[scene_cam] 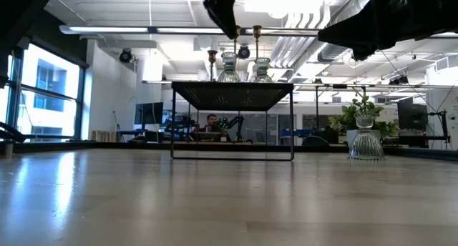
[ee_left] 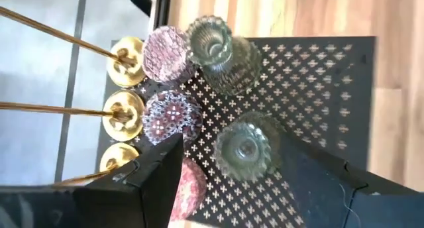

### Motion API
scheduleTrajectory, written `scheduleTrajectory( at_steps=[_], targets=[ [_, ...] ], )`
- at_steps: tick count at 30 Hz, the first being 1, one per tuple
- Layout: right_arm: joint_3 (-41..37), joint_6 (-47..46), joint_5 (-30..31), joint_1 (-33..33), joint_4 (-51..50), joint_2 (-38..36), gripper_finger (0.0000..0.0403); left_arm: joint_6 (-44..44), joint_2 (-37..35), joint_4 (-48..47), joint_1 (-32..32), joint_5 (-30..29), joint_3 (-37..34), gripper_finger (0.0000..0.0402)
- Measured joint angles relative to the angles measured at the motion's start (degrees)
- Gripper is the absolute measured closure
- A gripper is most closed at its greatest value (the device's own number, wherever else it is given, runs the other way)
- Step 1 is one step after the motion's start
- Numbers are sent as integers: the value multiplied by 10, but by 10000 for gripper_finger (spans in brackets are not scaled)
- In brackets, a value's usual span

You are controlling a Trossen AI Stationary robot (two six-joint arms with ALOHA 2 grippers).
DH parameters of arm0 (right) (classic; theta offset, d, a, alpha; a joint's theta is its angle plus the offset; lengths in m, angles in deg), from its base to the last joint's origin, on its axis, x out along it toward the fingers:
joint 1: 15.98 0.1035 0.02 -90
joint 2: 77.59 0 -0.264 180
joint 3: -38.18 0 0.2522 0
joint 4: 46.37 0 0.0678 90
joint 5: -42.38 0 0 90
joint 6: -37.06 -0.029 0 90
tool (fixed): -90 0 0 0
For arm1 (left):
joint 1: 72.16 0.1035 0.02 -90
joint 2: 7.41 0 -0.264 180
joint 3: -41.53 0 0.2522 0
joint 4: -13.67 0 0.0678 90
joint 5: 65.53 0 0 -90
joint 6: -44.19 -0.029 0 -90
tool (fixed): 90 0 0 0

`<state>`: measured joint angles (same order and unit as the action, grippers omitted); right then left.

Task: Pick & Place candle stick holders
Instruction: Put the bottom green glass on the shelf

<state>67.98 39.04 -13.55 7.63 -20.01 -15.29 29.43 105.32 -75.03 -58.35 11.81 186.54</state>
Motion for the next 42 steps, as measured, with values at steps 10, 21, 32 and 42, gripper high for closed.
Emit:
scheduleTrajectory(
  at_steps=[10, 21, 32, 42],
  targets=[
    [0, 0, -4, 0, -1, 0, 402, 19, -40, -114, -46, 1, -20, 286],
    [0, -2, -6, 0, -4, 0, 401, 16, -135, 121, -9, 19, -332, 380],
    [0, 5, 0, 0, 3, 0, 402, 8, -143, 269, 13, 57, -440, 397],
    [0, 5, -1, 0, 1, 0, 402, 11, -143, 300, 12, 73, -440, 397]
  ],
)
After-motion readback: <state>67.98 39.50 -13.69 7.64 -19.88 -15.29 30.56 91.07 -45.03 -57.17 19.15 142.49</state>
